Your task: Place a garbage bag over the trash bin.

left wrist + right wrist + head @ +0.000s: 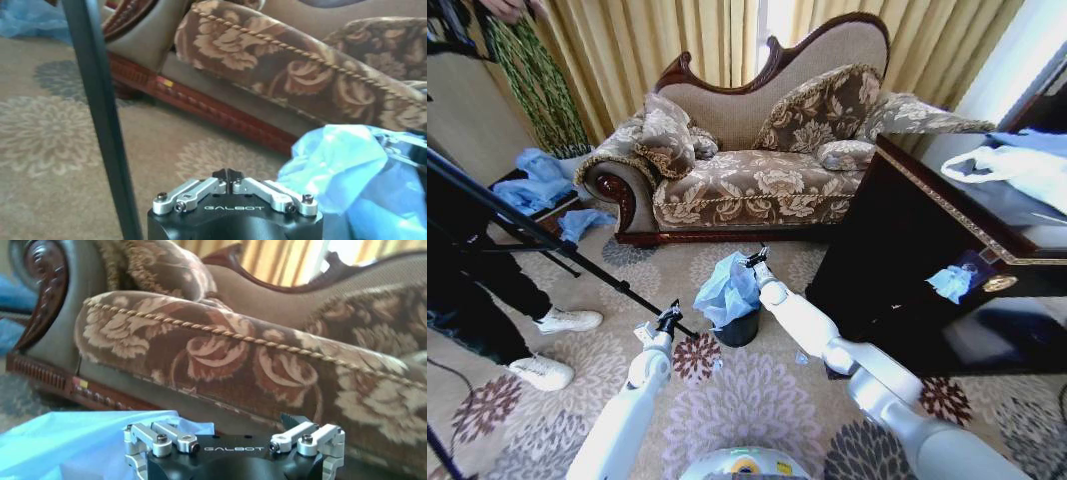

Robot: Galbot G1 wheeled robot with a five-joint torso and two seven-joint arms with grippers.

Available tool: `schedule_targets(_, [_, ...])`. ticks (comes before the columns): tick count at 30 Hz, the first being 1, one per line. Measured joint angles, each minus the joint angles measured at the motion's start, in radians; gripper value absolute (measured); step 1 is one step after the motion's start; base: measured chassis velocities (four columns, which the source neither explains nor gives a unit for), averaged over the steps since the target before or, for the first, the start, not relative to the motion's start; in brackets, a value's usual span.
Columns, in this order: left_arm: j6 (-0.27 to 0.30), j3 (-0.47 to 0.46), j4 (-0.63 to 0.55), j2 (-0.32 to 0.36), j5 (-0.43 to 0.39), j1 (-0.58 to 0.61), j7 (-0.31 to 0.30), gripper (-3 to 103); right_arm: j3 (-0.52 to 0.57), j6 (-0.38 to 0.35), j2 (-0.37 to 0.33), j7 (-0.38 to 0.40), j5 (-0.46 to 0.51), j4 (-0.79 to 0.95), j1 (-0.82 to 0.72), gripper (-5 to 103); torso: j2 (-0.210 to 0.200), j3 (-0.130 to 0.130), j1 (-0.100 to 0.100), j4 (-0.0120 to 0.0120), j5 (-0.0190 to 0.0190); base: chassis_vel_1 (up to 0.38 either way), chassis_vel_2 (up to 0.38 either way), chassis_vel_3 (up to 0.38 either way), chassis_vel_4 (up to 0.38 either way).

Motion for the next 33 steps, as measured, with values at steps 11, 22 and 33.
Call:
schedule_targets(11, [0.033, -0.01, -0.067, 0.006, 0.034, 0.042, 0.017, 39, -0.041, -0.097, -0.05, 0.109, 0.253, 0.276, -0.087, 100, 0.0, 0.0, 0.0, 0.0002, 0.0002, 0.0, 0.0, 0.0, 0.0])
schedule_targets(22, [0.033, -0.005, -0.066, 0.008, 0.052, 0.048, 0.038, 82, -0.062, -0.197, -0.13, 0.193, 0.362, 0.438, -0.109, 100, 0.0, 0.0, 0.0, 0.0, 0.0002, 0.0, 0.0, 0.0, 0.0])
schedule_targets(33, [0.03, 0.001, -0.045, 0.01, 0.046, 0.044, 0.047, 100, -0.06, -0.234, -0.255, 0.355, 0.446, 0.696, -0.241, 100, 0.0, 0.0, 0.0, 0.0, 0.0003, 0.0, 0.0, 0.0, 0.0])
